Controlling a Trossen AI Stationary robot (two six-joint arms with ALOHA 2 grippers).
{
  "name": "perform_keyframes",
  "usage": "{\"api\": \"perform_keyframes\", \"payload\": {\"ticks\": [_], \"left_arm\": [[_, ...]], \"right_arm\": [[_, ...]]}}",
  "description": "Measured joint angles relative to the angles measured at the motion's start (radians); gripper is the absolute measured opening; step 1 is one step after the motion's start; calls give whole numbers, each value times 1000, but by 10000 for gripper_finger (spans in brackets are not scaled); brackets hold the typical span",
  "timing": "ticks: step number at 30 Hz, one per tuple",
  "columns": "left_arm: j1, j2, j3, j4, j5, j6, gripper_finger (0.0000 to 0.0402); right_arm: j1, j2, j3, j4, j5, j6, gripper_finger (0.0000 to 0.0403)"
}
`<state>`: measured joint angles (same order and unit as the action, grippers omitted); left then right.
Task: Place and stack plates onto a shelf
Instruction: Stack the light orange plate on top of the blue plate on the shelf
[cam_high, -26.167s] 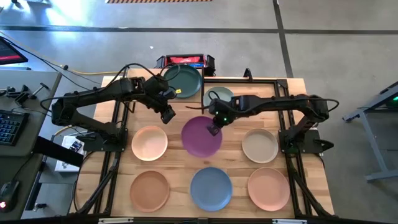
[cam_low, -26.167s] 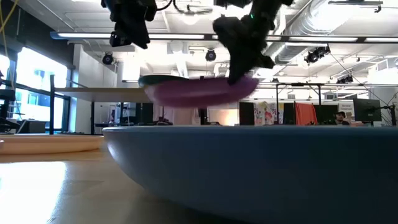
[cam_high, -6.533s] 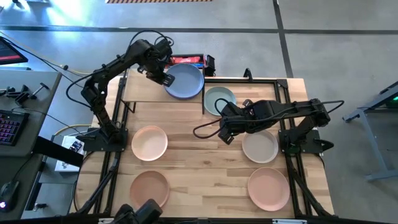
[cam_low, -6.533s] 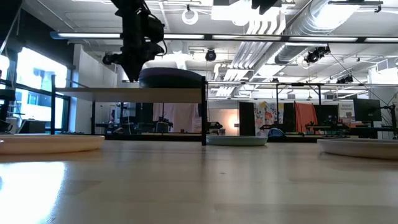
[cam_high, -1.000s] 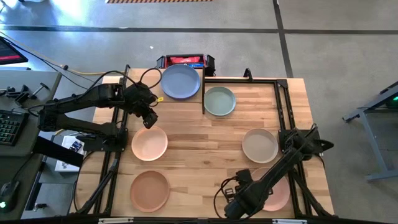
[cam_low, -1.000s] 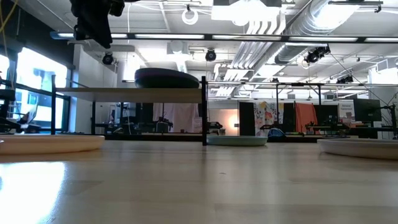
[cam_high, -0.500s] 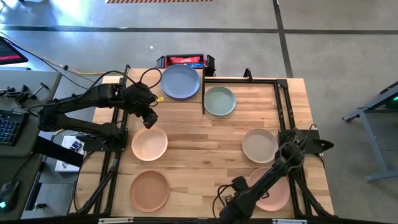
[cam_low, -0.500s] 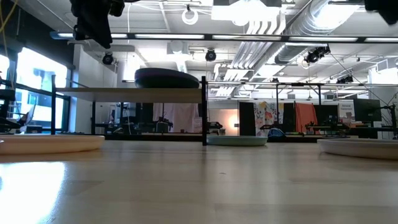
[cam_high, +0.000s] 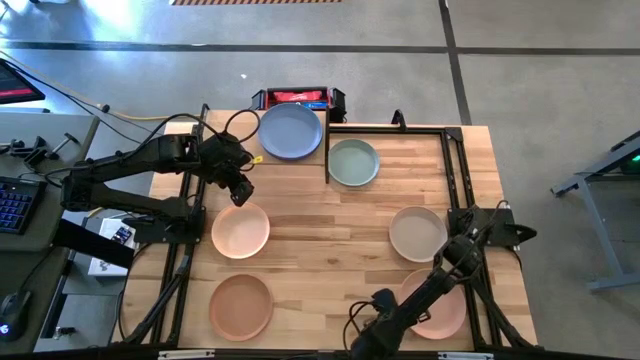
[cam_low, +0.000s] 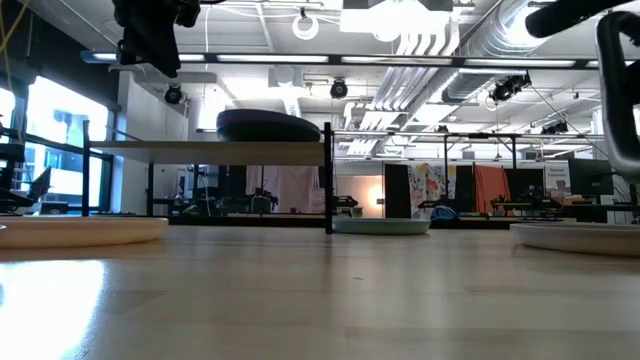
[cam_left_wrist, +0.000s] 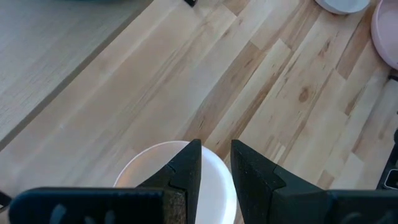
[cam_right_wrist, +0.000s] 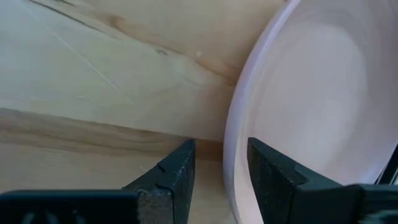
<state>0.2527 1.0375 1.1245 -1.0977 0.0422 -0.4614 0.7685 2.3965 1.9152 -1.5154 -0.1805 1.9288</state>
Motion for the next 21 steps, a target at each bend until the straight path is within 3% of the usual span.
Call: {"api": "perform_keyframes", "payload": {"ticks": [7, 15, 21], "left_arm": [[0, 0, 0, 0, 0, 1, 76], [0, 0, 0, 0, 0, 2, 76], [0, 0, 0, 0, -1, 27, 76]], "right_arm": [[-1, 7, 2, 3, -12, 0, 119], [0, 14, 0, 2, -65, -1, 17], [-3, 11, 0, -1, -75, -31, 6]]}}
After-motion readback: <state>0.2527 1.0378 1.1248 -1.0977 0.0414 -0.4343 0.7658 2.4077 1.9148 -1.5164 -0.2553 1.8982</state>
